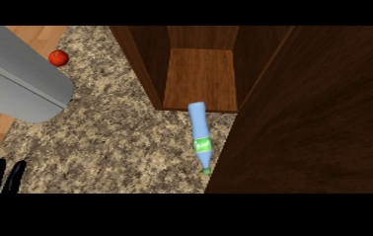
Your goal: Pick up the bottled water, place it into the cabinet and close the cabinet
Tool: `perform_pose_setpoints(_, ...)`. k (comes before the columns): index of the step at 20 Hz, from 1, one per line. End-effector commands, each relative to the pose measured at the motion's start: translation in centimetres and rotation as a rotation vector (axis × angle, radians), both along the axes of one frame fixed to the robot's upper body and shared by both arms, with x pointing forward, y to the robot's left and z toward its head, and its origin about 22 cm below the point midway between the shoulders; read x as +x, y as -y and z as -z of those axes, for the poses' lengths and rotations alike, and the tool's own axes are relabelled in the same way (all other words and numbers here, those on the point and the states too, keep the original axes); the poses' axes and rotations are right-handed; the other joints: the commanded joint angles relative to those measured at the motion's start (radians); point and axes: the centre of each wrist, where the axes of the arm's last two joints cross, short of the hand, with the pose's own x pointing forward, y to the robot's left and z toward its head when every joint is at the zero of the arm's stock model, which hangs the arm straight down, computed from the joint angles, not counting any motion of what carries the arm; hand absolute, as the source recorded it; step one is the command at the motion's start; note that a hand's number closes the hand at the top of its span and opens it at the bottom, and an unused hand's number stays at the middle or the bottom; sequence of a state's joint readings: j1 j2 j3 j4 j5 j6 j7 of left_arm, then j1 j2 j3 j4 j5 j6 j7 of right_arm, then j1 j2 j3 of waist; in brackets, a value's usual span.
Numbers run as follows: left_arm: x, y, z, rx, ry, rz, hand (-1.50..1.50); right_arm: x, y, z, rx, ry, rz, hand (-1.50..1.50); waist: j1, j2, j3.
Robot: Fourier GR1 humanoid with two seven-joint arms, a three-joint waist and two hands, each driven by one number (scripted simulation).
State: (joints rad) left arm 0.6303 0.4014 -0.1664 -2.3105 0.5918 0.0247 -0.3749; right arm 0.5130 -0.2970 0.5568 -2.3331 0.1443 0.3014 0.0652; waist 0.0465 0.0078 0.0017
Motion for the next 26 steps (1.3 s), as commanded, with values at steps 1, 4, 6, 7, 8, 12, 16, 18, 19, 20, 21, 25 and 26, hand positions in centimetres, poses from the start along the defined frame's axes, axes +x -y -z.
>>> perform_pose_setpoints(1,-0.4,-1.6,-0.1,-0.017,0.015,-0.001,-1.5,-0.4,-4.9,-1.3,0.227,-0.037,-0.126,1.5,0.009,-0.007,-0.006)
perform_pose_setpoints(4,-1.2,-1.7,-0.5,-0.018,0.011,0.024,-1.5,0.6,-5.8,-1.5,0.263,-0.052,-0.102,1.5,0.026,-0.008,-0.006)
perform_pose_setpoints(6,-1.1,-3.0,-0.1,-0.019,0.023,0.01,-1.5,1.5,-5.6,-2.0,0.262,-0.06,-0.115,1.5,0.024,-0.005,-0.007)
perform_pose_setpoints(7,-1.5,-3.0,-0.8,-0.013,0.017,0.027,-1.5,2.4,-6.4,-2.0,0.251,-0.049,-0.1,1.5,0.03,-0.006,-0.006)
perform_pose_setpoints(8,-1.8,-3.6,-0.4,-0.012,0.012,0.004,-1.5,2.3,-7.1,-1.8,0.269,-0.06,-0.099,1.5,0.019,-0.009,-0.005)
perform_pose_setpoints(12,-3.0,-5.2,-0.2,-0.03,0.01,0.015,-1.5,5.8,-8.9,-3.1,0.254,-0.075,-0.084,1.5,0.02,-0.004,-0.004)
perform_pose_setpoints(16,-3.4,-7.0,-1.2,-0.029,0.019,0.007,-1.5,8.0,-10.1,-5.0,0.284,-0.1,-0.091,1.5,-0.012,-0.006,-0.003)
perform_pose_setpoints(18,-4.7,-7.3,-1.5,-0.035,0.04,-0.009,-1.5,11.4,-9.0,-4.9,0.308,-0.12,-0.045,1.5,-0.003,-0.006,-0.002)
perform_pose_setpoints(19,-4.9,-8.2,-0.8,-0.044,0.011,0.012,-1.5,12.5,-10.0,-4.5,0.312,-0.118,-0.032,1.5,-0.001,-0.006,-0.002)
perform_pose_setpoints(20,-5.1,-8.5,-1.0,-0.029,0.012,-0.002,-1.5,13.8,-9.9,-5.4,0.319,-0.124,-0.027,1.5,0.001,-0.005,-0.002)
perform_pose_setpoints(21,-6.0,-7.4,-0.8,-0.042,0.022,0.018,-1.5,14.8,-9.8,-6.4,0.326,-0.117,-0.015,1.5,0.01,-0.007,-0.002)
perform_pose_setpoints(25,-5.3,-9.7,-1.2,-0.023,0.039,-0.022,-1.5,18.8,-9.9,-6.0,0.401,-0.15,-0.033,1.5,-0.012,-0.003,-0.002)
perform_pose_setpoints(26,-7.1,-8.2,-0.9,-0.045,0.032,-0.027,-1.5,18.5,-9.2,-5.9,0.407,-0.173,-0.033,1.5,-0.013,-0.008,-0.001)
